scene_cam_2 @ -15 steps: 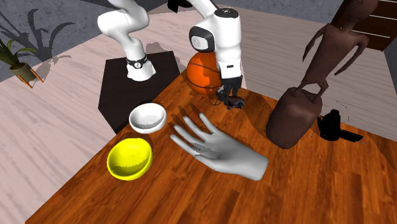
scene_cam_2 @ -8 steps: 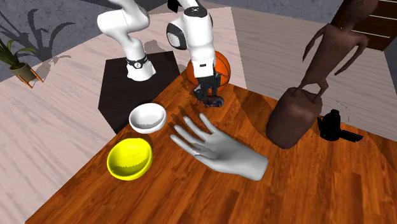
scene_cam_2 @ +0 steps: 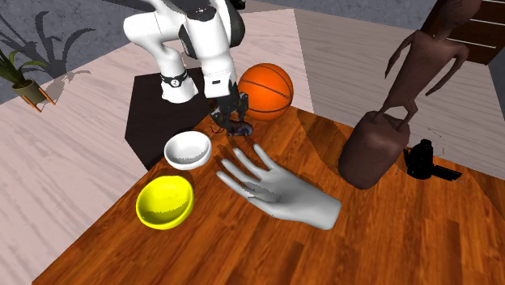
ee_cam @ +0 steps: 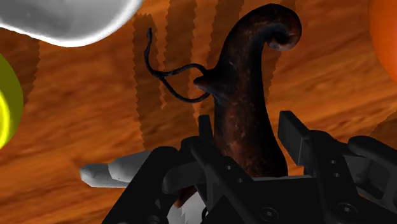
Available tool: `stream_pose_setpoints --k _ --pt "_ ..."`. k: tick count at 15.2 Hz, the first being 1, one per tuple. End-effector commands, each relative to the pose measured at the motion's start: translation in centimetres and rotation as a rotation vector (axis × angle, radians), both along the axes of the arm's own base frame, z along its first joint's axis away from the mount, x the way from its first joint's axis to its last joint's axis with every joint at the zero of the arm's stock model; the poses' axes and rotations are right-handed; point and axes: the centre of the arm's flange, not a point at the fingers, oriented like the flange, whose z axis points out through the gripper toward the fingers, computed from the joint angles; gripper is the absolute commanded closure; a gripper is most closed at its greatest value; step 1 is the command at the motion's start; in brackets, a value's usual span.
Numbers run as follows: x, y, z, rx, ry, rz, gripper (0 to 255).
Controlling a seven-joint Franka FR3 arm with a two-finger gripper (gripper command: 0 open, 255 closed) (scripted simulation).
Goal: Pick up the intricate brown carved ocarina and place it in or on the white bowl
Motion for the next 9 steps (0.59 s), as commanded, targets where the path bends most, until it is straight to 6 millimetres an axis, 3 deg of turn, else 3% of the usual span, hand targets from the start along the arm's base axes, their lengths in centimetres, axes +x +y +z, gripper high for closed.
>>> stream_pose_setpoints --k 1,9 --pt "-0.8 -2.6 -0.3 0.001 -0.001 0.002 255" --pt "-3.4 -12.8 -0.1 0.001 -0.001 0.002 255"
